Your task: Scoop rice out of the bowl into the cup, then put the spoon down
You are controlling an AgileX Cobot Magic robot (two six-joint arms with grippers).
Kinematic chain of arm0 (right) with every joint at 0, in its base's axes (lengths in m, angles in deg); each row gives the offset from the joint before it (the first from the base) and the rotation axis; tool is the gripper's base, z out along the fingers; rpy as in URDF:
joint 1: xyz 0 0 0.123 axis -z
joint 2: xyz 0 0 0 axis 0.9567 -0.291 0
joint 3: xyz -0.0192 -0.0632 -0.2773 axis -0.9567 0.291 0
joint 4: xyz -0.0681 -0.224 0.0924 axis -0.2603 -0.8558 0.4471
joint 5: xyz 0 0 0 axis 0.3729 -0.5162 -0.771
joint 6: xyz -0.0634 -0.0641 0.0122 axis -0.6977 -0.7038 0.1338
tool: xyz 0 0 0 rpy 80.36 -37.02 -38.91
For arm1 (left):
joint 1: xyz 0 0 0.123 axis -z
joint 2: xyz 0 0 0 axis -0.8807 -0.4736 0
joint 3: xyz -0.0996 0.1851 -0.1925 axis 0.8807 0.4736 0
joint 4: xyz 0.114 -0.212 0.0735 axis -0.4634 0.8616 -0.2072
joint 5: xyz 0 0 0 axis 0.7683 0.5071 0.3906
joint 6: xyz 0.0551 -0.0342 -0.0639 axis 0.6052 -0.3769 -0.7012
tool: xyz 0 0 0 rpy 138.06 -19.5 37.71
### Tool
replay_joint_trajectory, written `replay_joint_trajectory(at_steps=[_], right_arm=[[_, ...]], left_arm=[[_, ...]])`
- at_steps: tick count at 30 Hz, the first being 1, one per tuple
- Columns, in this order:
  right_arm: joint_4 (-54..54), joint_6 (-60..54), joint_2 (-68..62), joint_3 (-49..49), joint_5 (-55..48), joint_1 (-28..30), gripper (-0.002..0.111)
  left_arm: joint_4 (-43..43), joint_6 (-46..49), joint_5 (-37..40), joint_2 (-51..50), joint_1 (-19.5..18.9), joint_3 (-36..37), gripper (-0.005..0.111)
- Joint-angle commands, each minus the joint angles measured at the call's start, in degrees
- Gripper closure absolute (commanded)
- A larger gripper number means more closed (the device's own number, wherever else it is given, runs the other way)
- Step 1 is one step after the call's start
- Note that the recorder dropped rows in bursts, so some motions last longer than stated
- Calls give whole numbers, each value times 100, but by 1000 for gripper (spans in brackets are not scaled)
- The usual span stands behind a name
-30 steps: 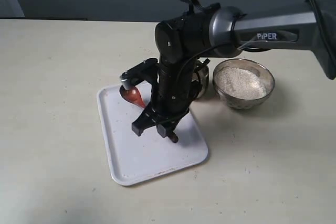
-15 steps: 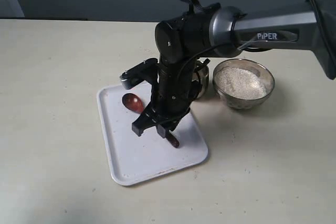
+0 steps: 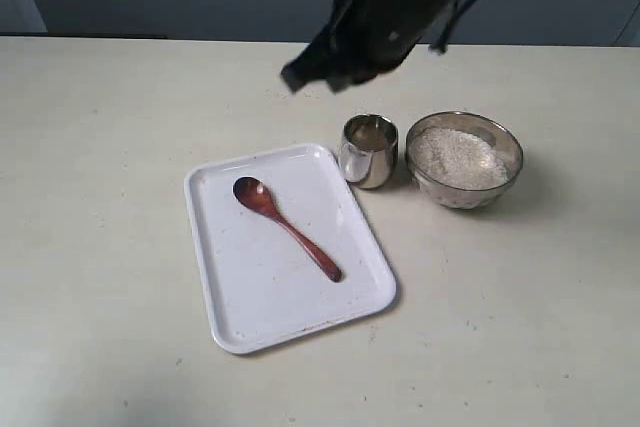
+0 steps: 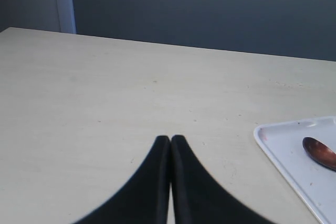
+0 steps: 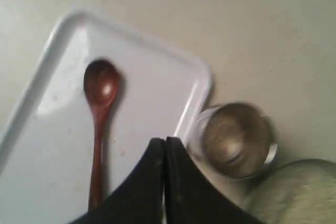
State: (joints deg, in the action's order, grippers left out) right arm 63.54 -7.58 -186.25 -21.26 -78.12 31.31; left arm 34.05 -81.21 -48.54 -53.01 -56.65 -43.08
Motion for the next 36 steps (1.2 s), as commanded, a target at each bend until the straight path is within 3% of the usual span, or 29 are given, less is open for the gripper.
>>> replay_joint_trajectory(at_steps=[1, 7, 12, 15, 20, 23, 29, 36], right_arm=[[-107, 8, 1263, 349, 430, 647, 109], [-85, 8, 3261, 1875, 1564, 1644, 109], [-85, 19, 5238, 3613, 2472, 1774, 109], [20, 306, 6250, 4120, 1832, 1774, 109], [-366, 196, 7019, 4120, 555, 1774, 109], [-530, 237, 7234, 4345, 861, 1774, 109], [3, 121, 8209, 6088, 2776, 3207, 109], [761, 121, 9547, 7470, 2806, 4522, 109]], left_arm=[[-6, -37, -79, 3, 0, -23, 106], [-6, -37, -79, 3, 0, -23, 106], [-6, -37, -79, 3, 0, -23, 106], [-6, -37, -79, 3, 0, -23, 106], [-6, -37, -79, 3, 0, -23, 106], [-6, -37, -79, 3, 0, -23, 106], [-16, -37, -79, 3, 0, -23, 106], [-16, -37, -79, 3, 0, -23, 106]])
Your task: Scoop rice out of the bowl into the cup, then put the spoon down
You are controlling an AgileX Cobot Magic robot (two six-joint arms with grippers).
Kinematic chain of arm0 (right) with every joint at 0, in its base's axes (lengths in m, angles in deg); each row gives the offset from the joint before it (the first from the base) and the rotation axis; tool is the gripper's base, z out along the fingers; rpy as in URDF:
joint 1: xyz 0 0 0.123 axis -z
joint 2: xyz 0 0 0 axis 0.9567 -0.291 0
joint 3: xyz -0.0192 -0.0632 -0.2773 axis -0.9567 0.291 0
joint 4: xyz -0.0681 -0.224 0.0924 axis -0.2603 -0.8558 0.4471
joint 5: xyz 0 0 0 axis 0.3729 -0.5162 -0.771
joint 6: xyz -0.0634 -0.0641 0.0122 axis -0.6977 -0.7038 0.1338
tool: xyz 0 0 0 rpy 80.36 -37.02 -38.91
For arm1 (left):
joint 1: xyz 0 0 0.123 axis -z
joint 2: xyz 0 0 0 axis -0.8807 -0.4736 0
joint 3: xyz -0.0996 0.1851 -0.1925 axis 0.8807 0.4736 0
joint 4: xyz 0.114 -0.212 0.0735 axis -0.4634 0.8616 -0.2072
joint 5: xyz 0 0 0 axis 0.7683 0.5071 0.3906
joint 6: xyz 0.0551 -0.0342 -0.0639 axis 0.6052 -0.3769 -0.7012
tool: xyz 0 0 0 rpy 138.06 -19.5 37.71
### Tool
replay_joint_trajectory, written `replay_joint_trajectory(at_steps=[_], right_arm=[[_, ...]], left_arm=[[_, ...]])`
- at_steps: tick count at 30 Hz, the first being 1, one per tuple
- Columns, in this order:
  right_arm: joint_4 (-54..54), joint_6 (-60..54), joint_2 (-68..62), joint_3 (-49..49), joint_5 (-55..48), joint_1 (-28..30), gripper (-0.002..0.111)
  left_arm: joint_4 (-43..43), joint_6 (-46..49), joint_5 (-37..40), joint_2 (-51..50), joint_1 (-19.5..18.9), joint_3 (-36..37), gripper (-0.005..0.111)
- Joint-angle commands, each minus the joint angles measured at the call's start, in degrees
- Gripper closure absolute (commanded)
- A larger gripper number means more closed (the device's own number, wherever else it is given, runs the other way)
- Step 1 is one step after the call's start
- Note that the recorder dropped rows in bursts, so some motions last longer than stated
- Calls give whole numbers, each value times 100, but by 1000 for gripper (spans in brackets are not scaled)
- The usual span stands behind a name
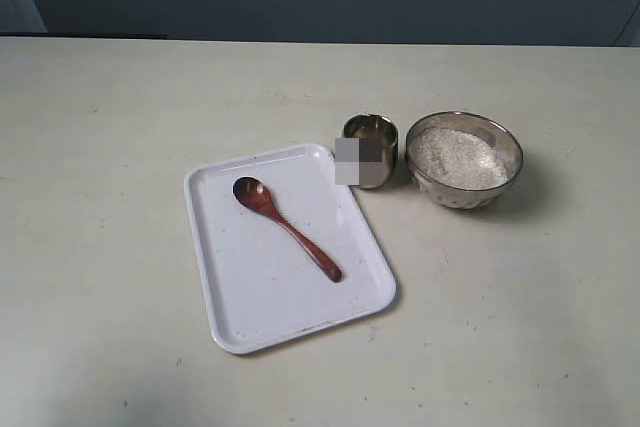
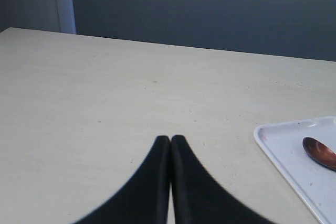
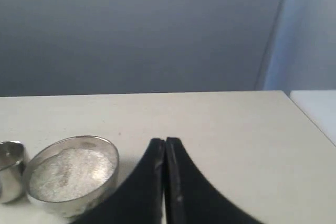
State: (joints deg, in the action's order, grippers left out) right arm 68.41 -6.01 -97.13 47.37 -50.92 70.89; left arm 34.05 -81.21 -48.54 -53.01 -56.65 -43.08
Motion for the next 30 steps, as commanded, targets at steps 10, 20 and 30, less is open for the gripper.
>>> replay_joint_trajectory(at_steps=[10, 20, 30], right_arm=[[392, 11, 1273, 1650, 106, 888, 109], [594, 269, 1273, 1668, 46, 964, 109], [623, 350, 1273, 1668, 24, 1077, 109]], left_arm=[[-16, -37, -79, 3, 0, -23, 106], [-16, -37, -79, 3, 0, -23, 106], [-16, -37, -79, 3, 0, -23, 106]])
